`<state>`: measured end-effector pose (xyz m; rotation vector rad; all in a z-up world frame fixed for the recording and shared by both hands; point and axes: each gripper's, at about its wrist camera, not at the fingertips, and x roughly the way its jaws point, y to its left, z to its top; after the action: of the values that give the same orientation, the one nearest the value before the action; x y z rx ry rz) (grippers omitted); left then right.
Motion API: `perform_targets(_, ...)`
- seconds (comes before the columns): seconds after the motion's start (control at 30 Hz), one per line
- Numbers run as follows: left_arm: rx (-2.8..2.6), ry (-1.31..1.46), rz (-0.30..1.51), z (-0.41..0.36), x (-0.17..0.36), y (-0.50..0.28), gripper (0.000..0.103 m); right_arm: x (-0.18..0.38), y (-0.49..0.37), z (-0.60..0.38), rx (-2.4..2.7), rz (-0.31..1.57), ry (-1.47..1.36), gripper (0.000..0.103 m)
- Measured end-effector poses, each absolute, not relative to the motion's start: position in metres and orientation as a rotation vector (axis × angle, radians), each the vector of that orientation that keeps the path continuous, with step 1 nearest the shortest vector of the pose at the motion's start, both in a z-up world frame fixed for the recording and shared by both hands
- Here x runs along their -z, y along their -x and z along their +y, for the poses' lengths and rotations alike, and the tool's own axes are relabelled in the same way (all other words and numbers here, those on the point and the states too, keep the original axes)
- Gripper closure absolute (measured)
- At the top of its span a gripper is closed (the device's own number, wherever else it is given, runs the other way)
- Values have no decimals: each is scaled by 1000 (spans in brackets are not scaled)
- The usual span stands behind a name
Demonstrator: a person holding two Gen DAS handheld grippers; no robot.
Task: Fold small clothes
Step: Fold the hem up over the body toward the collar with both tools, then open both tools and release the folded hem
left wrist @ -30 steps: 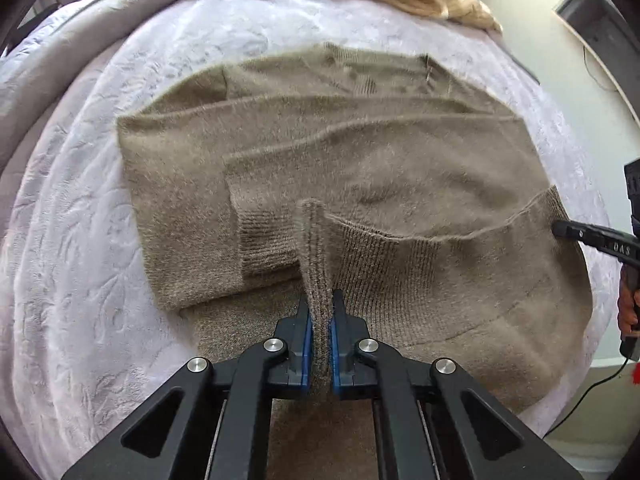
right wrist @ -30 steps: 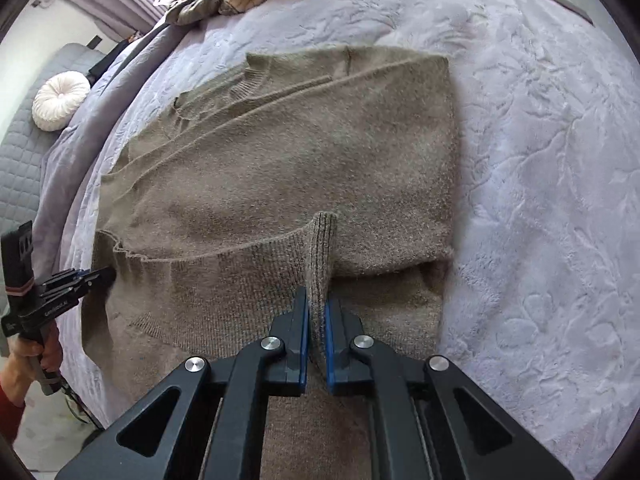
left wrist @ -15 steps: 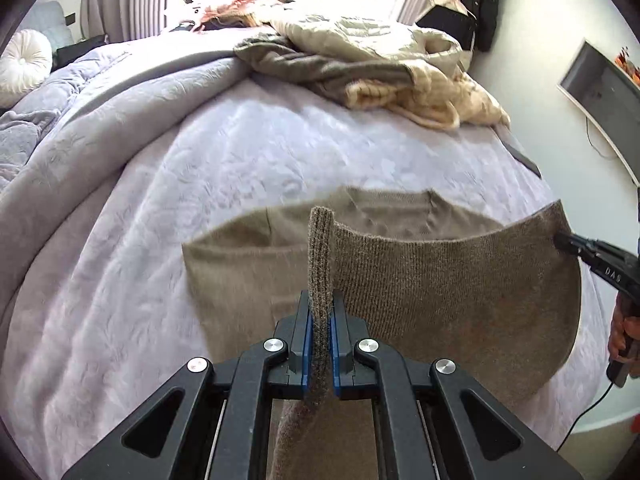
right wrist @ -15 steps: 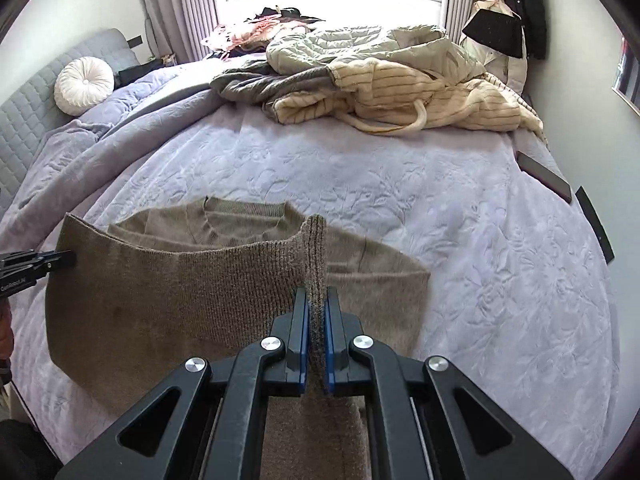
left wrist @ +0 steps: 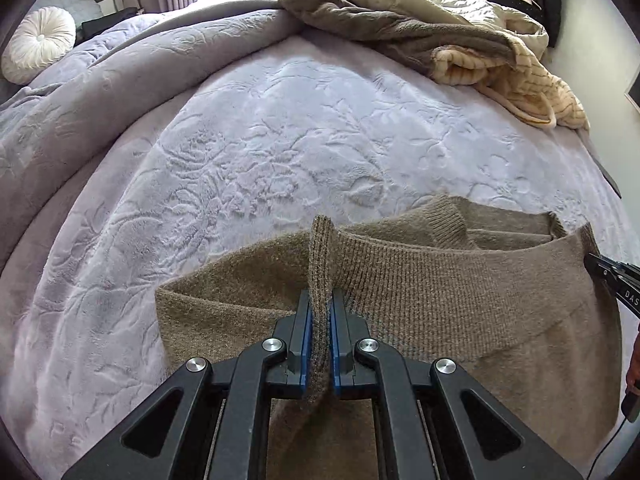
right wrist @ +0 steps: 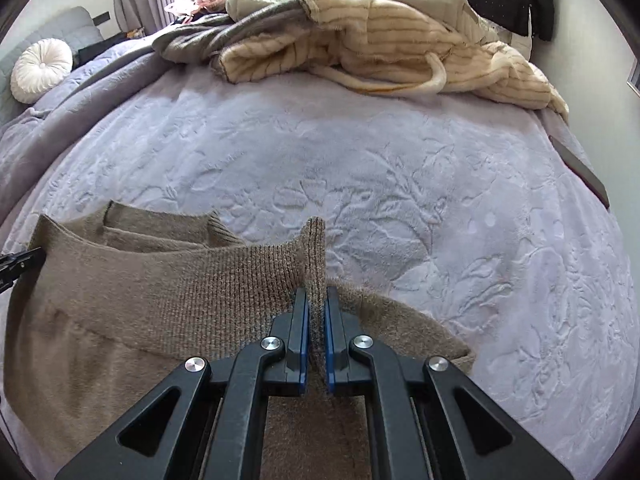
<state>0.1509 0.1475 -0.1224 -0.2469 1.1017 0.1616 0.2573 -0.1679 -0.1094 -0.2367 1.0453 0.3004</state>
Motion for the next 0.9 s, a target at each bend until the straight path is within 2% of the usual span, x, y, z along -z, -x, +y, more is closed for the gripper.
perform_targets(0.03,-161,255,1107,149,124,-152,94,116,-258,-170,-298,1059,231,96)
perform_targets(0.1,-188,262,1121,152,124,-152,80,122,-260,-174,-296,1068,209,95)
perform_targets(0.13,-236,235,1120,153,121,-152,56,122,-261,-177,-290,1074,195,95)
perform_targets(0.17,-296,197,1106,156,116,-150,37,120,-262,-180,-287,1079,174,94)
perform_targets(0.27,-350,184,1080,167,100,-140,36,110,-265,-194,-231,1110,106,85)
perform_targets(0.37,-289,226,1061,169,82,-132,36,94,-259,-210,-213,1097,32,85)
perform_targets(0.47,-93,304,1049,154,68,-134,36,77,-244,-215,-301,1063,-47,91)
perform_targets(0.57,47,346,1072,128,75,-148,36,71,-234,-205,-417,1059,-102,92)
perform_targets(0.77,-38,384,1157,116,132,-165,36,117,-251,-197,-411,1171,-196,92)
perform_targets(0.83,-49,390,1141,121,138,-165,36,134,-258,-213,-363,1179,-266,103)
perform_targets(0.9,-48,385,1141,121,135,-164,36,142,-263,-231,-334,1176,-360,103)
